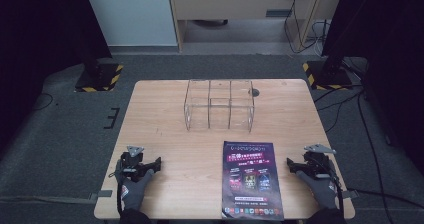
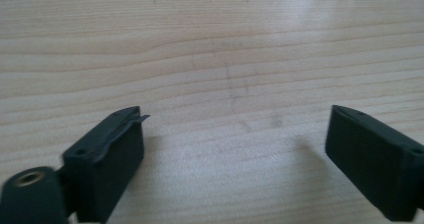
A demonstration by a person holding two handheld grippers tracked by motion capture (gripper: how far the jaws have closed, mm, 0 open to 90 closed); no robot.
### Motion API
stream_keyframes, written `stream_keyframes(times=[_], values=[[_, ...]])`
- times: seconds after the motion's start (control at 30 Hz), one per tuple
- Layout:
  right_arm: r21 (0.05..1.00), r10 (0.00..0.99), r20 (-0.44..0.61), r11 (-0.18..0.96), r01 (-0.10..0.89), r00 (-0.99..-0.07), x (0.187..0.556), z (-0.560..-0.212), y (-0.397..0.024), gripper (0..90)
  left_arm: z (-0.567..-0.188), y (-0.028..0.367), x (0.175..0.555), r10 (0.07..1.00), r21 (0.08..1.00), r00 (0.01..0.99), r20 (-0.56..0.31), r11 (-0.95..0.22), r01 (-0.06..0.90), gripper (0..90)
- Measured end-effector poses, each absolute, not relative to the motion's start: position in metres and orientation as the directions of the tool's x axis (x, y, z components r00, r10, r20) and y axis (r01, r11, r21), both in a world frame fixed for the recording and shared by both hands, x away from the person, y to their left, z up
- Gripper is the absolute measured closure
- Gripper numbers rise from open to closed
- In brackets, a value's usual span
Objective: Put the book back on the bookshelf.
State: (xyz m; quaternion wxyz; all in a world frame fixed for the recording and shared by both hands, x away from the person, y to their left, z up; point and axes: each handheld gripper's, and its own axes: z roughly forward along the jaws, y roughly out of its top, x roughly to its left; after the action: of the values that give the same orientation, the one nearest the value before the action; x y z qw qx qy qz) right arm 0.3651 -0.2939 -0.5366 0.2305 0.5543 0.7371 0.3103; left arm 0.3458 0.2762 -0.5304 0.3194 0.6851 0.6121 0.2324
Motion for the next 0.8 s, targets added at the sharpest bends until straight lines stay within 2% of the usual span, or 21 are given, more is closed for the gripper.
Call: stream_keyframes(times=[0.2, 0.8], values=[[0.745, 0.960, 0.035, 0.160, 0.648, -0.276, 0.360, -0.525, -0.296, 10.8, -0.521, 0.267, 0.339, 0.982, 0.750, 0.179, -0.057, -0.076, 0.657, 13.0], [0.785, 0.946, 0.077, 0.137, 0.604, -0.315, 0.352, -0.504, -0.289, 11.4, -0.506, 0.245, 0.328, 0.960, 0.780, 0.248, -0.132, -0.054, 0.624, 13.4]])
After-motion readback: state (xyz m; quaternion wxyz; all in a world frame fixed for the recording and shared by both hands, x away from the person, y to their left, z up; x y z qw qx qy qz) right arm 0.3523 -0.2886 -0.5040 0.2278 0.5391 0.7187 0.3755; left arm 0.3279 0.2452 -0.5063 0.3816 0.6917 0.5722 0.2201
